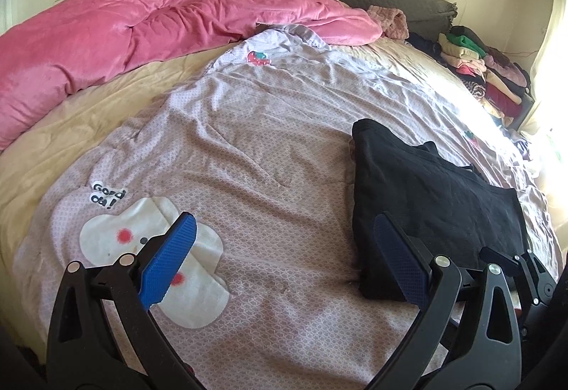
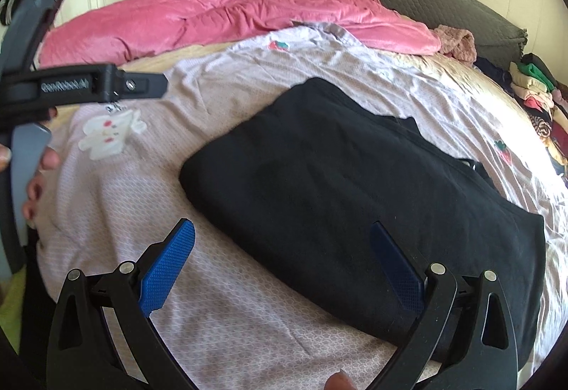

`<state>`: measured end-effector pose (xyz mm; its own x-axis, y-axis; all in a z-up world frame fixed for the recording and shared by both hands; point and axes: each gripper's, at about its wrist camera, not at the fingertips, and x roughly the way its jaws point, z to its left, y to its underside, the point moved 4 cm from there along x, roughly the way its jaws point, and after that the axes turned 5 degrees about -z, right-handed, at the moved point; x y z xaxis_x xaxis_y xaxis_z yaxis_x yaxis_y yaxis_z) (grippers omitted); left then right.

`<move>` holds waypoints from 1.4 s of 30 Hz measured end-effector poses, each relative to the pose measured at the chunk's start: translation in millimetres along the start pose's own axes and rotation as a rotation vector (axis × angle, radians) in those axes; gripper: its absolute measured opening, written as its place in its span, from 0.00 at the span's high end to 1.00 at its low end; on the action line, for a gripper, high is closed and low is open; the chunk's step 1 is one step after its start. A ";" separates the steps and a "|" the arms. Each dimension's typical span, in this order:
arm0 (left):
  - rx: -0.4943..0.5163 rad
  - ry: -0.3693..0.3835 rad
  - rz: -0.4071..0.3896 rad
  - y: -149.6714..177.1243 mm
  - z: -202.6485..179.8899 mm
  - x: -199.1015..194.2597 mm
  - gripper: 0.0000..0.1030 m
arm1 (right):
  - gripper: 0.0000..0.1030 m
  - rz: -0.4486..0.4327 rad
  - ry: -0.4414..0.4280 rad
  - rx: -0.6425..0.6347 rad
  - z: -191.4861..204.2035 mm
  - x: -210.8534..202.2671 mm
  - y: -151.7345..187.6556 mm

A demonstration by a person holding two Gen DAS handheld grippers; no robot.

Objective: Fold small clothes

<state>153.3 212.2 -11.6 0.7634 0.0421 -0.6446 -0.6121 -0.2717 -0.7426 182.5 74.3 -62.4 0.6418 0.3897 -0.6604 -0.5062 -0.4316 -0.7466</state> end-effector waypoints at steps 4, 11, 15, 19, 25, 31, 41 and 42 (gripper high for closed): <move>0.015 -0.007 0.008 1.3 -2.8 2.3 0.09 | 0.04 0.025 0.025 -0.017 -2.1 11.4 7.6; 0.037 -0.020 0.022 0.8 -8.7 7.8 0.09 | 0.04 0.050 0.067 -0.069 1.9 32.4 9.0; 0.057 -0.029 0.029 1.2 -13.2 11.6 0.09 | 0.04 0.040 0.109 -0.132 7.9 44.0 5.1; 0.066 -0.035 0.040 1.0 -15.8 15.7 0.09 | 0.04 0.019 0.145 -0.187 13.6 52.1 1.2; 0.089 -0.040 0.048 -6.9 -22.0 21.9 0.09 | 0.06 -0.021 0.161 -0.209 17.2 56.4 -4.7; 0.088 -0.006 0.064 -15.4 -30.4 30.4 0.09 | 0.34 -0.066 0.115 -0.179 15.7 50.3 -11.8; 0.088 0.056 0.052 -48.0 -51.6 40.7 0.09 | 0.90 -0.114 -0.072 -0.002 -2.0 30.6 -19.0; 0.085 0.072 0.060 -51.4 -55.1 44.4 0.09 | 0.90 -0.120 -0.103 0.034 -6.9 27.6 -19.5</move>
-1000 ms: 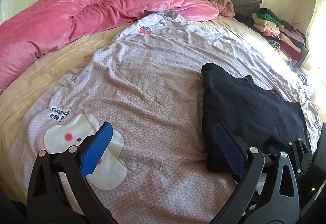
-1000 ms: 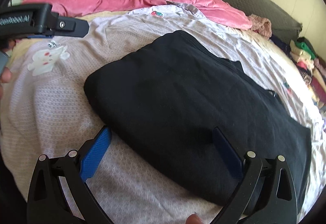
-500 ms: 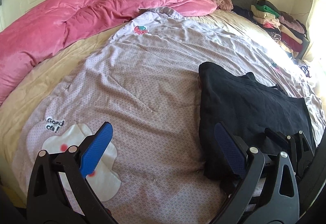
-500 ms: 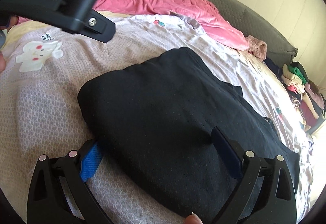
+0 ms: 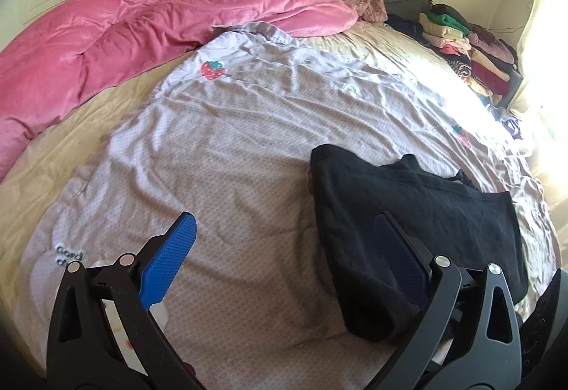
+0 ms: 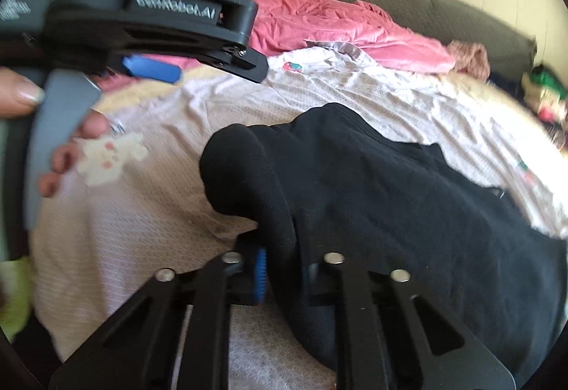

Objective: Fold small clothes

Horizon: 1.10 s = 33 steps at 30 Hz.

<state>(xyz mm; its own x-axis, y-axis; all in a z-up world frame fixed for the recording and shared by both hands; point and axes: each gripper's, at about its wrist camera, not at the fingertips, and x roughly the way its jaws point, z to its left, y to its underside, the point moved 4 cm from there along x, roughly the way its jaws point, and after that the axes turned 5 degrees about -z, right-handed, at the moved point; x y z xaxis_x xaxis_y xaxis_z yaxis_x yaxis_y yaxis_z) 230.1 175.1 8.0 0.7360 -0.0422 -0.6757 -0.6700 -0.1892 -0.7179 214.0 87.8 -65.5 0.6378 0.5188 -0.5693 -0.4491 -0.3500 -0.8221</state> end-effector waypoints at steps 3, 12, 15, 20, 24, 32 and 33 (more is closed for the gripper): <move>-0.019 0.045 0.032 -8.0 -6.8 12.2 0.09 | 0.92 -0.025 -0.037 0.049 -5.7 -9.7 -2.0; -0.097 0.178 0.182 -13.6 -31.1 66.8 0.09 | 0.93 -0.110 -0.072 0.124 -21.2 -42.4 -5.5; -0.132 0.223 0.217 -8.7 -34.6 79.1 0.09 | 0.93 -0.127 -0.066 0.125 -24.1 -51.5 -4.6; -0.205 0.298 0.258 2.4 -38.2 96.1 0.10 | 0.93 -0.126 -0.072 0.138 -25.9 -53.5 -0.6; -0.212 0.328 0.274 10.5 -45.1 100.3 0.47 | 0.93 -0.116 -0.068 0.128 -22.5 -47.3 1.3; -0.194 0.317 0.221 10.7 -53.2 89.9 0.83 | 0.93 -0.108 -0.076 0.153 -21.0 -44.5 8.5; -0.197 0.321 0.211 9.8 -53.5 86.0 0.85 | 0.93 -0.111 -0.074 0.159 -21.6 -46.3 9.1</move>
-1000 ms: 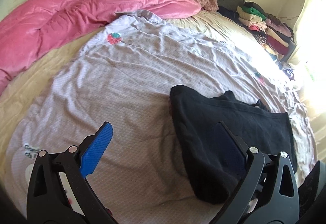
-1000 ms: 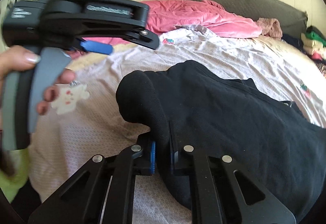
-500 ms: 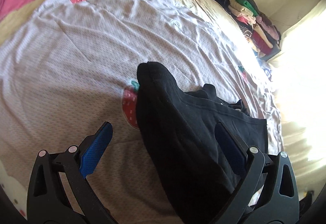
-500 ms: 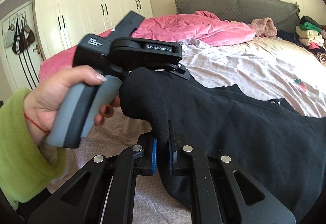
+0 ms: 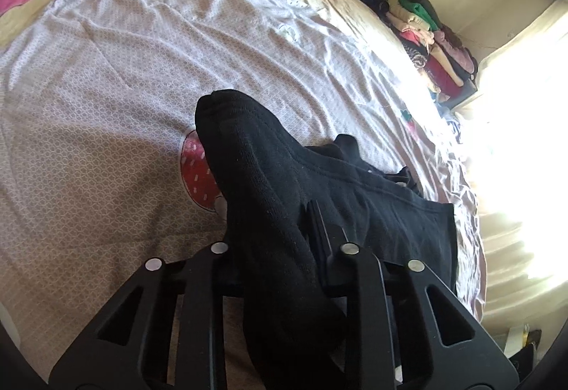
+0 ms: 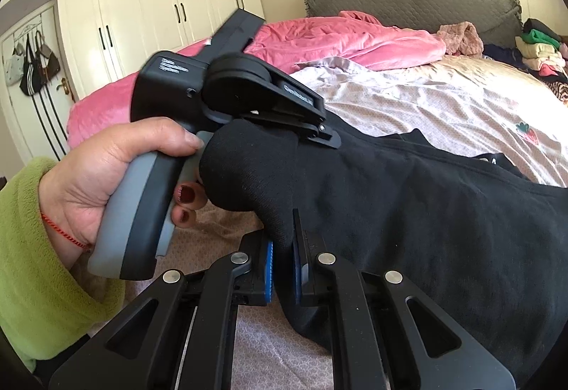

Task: Fold small clothes
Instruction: 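Grasp the sweatshirt with the left gripper while the right gripper lifts it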

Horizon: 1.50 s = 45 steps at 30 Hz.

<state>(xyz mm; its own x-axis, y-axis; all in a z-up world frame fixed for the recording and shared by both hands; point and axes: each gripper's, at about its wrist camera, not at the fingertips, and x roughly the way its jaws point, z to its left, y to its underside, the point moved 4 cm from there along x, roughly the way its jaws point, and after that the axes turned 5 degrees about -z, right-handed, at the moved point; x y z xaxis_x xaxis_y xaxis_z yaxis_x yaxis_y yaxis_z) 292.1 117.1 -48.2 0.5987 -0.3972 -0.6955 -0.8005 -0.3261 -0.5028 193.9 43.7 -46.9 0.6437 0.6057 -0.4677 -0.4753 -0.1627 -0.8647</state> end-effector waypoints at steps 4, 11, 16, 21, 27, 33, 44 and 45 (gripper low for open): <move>0.031 0.008 -0.030 -1.9 -17.8 -15.1 0.86 | 0.93 -0.023 0.009 0.013 -3.5 -10.1 -2.9; 0.127 0.007 -0.062 -4.7 -73.4 -34.7 0.86 | 0.93 -0.131 0.040 0.086 -23.9 -50.6 -13.1; 0.189 0.008 -0.075 -1.7 -116.7 -38.1 0.86 | 0.93 -0.190 0.055 0.141 -44.0 -80.9 -15.7; 0.227 0.015 -0.074 6.1 -154.1 -34.3 0.86 | 0.93 -0.225 0.071 0.191 -62.5 -107.6 -11.7; 0.259 0.029 -0.057 18.2 -193.6 -22.6 0.86 | 0.93 -0.261 0.106 0.232 -86.2 -137.7 -5.2; 0.281 0.029 -0.035 33.1 -220.2 -3.3 0.86 | 0.93 -0.271 0.145 0.276 -109.0 -156.9 7.1; 0.284 0.021 0.029 60.5 -234.7 47.6 0.84 | 0.93 -0.224 0.209 0.344 -141.4 -165.9 38.6; 0.286 0.016 0.037 62.9 -234.8 53.5 0.83 | 0.93 -0.218 0.214 0.352 -144.4 -165.9 41.6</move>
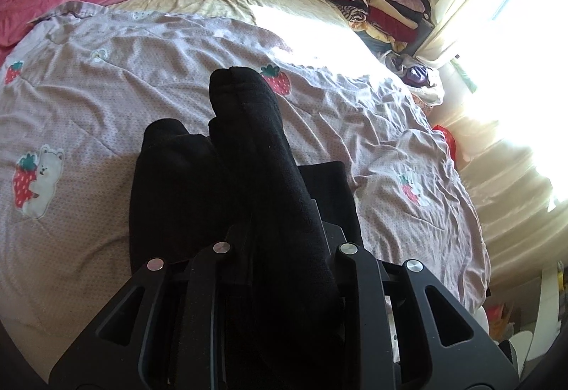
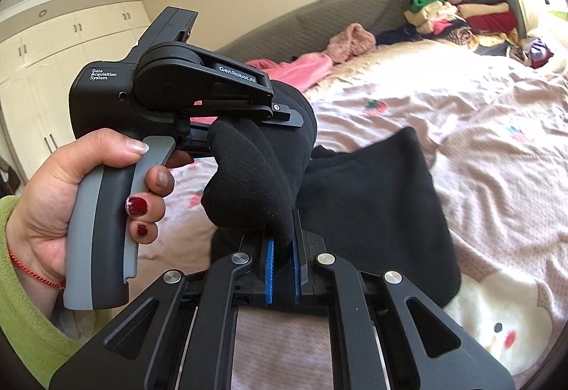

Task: Fold small clothes
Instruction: 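Grasp the sweatshirt with the left gripper while the right gripper lifts it, then fold the lifted sweatshirt end over with the right gripper and lower it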

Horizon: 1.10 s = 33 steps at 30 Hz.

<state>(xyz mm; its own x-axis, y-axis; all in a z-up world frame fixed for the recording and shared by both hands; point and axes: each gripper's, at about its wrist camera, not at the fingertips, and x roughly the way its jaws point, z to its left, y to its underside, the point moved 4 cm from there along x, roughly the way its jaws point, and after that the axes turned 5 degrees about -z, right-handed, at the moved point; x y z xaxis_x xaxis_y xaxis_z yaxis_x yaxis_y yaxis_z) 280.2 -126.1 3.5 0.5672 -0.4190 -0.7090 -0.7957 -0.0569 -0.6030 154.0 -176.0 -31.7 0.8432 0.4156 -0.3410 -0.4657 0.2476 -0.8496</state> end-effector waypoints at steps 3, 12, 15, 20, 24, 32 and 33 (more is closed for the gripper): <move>-0.007 0.015 0.016 6.8 -1.0 14.8 0.78 | 0.93 0.019 0.026 0.019 -10.6 1.2 6.9; 0.003 0.139 -0.016 18.8 -3.2 0.1 0.25 | 0.91 0.062 0.091 0.026 -29.0 8.0 20.4; 0.030 0.126 -0.055 19.6 1.4 -14.8 0.25 | 0.90 0.076 0.111 0.058 -39.1 6.7 24.6; 0.067 0.016 -0.070 31.4 28.4 -22.3 0.25 | 0.81 0.088 0.127 0.085 -45.9 2.1 27.6; 0.098 -0.049 -0.065 45.9 43.1 -19.1 0.25 | 0.75 0.090 0.134 0.077 -43.7 -8.3 24.6; 0.125 -0.064 -0.059 67.0 51.9 -13.5 0.25 | 0.38 0.035 0.133 0.031 -39.3 -40.3 -11.0; 0.136 -0.070 -0.065 67.2 51.0 -15.2 0.25 | 0.38 0.040 0.125 0.026 -39.1 -38.6 -17.5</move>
<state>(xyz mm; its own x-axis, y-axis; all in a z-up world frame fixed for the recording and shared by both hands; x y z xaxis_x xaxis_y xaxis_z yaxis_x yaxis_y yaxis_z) 228.9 -77.3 -44.9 0.6340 -0.3536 -0.6878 -0.7233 0.0435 -0.6891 140.1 -230.6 -19.4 0.8502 0.3132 -0.4232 -0.5047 0.2561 -0.8244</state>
